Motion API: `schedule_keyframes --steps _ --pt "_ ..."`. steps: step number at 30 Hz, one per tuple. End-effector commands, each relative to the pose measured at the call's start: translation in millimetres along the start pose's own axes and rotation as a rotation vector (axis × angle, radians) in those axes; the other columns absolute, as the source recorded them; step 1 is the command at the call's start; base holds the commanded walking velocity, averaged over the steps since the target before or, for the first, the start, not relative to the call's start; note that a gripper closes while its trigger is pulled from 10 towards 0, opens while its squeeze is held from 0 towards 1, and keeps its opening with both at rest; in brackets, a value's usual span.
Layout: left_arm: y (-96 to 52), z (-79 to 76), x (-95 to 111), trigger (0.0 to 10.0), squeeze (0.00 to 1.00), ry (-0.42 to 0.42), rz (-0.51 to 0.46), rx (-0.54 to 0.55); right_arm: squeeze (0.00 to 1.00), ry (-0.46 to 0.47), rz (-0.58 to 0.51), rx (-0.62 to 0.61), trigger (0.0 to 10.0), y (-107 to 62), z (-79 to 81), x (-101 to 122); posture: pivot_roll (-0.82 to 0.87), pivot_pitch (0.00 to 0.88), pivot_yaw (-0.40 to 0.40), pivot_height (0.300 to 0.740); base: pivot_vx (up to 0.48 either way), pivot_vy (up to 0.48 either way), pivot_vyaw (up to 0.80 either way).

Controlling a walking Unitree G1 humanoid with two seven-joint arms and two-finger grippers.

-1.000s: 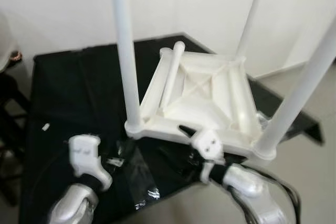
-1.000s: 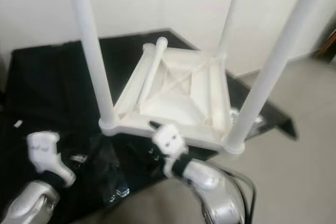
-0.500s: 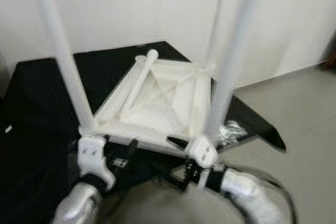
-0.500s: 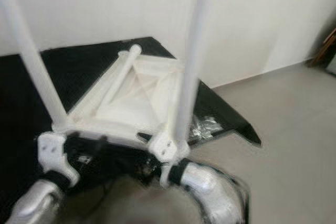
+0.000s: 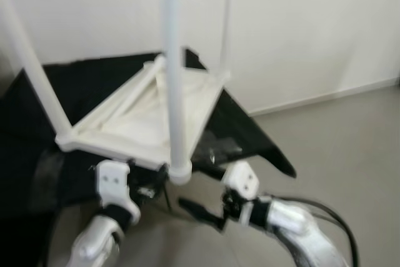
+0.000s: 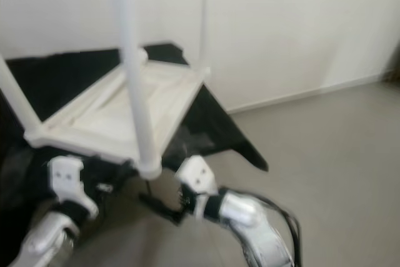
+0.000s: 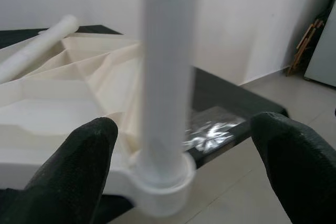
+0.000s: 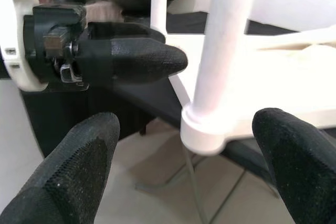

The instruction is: Building children table

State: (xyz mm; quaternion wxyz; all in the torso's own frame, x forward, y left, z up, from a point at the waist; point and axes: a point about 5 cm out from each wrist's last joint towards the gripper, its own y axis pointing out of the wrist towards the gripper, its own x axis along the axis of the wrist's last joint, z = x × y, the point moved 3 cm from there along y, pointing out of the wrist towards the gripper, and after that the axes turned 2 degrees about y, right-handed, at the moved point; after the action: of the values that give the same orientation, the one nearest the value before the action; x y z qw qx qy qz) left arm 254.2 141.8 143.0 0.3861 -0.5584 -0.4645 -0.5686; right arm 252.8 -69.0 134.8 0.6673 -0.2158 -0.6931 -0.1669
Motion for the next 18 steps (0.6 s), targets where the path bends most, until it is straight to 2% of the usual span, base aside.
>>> schedule_keyframes --steps 1,5,6,8,10,13,14,18 --pt "-2.6 3.9 -3.6 10.0 0.00 0.015 0.019 0.007 0.00 0.009 -0.006 0.026 10.0 3.4 4.6 0.4 0.04 0.045 -0.029 0.740 0.000 -0.472 0.80" --pt "-1.9 -2.0 -3.8 10.0 0.00 0.031 0.026 -0.037 0.00 -0.008 0.004 -0.003 10.0 1.2 -1.6 -0.8 0.04 0.046 -0.028 0.740 0.000 -0.472 0.80" --pt "-2.4 -6.0 -4.8 10.0 0.00 0.026 0.033 -0.064 0.00 -0.017 0.014 -0.040 10.0 -1.9 -9.2 -2.8 0.03 0.044 -0.024 0.740 0.000 -0.472 0.80" --pt "-2.8 -7.6 -5.3 10.0 0.00 0.022 0.037 -0.075 0.00 -0.021 0.018 -0.057 10.0 -3.2 -12.6 -3.7 0.03 0.044 -0.024 0.740 0.000 -0.472 0.80" --pt "-6.2 -14.3 -5.4 10.0 0.00 0.016 0.047 -0.120 0.00 -0.011 0.019 -0.148 10.0 -9.3 -26.4 -6.7 0.03 0.045 -0.023 0.740 0.000 -0.472 0.80" --pt "-6.9 -15.3 -5.4 10.0 0.00 0.013 0.049 -0.127 0.00 -0.005 0.016 -0.167 10.0 -10.3 -29.0 -7.2 0.03 0.045 -0.023 0.740 0.000 -0.472 0.80" --pt "-7.7 -18.2 -5.6 10.0 0.00 0.013 0.053 -0.142 0.00 0.004 0.012 -0.226 10.0 -12.8 -36.9 -8.4 0.03 0.046 -0.025 0.740 0.000 -0.472 0.80" --pt "-3.1 -19.7 -4.5 10.0 0.00 0.007 0.044 -0.139 0.00 0.015 0.007 -0.301 10.0 -15.1 -47.8 -9.8 0.02 0.042 -0.031 0.740 0.000 -0.472 0.80"
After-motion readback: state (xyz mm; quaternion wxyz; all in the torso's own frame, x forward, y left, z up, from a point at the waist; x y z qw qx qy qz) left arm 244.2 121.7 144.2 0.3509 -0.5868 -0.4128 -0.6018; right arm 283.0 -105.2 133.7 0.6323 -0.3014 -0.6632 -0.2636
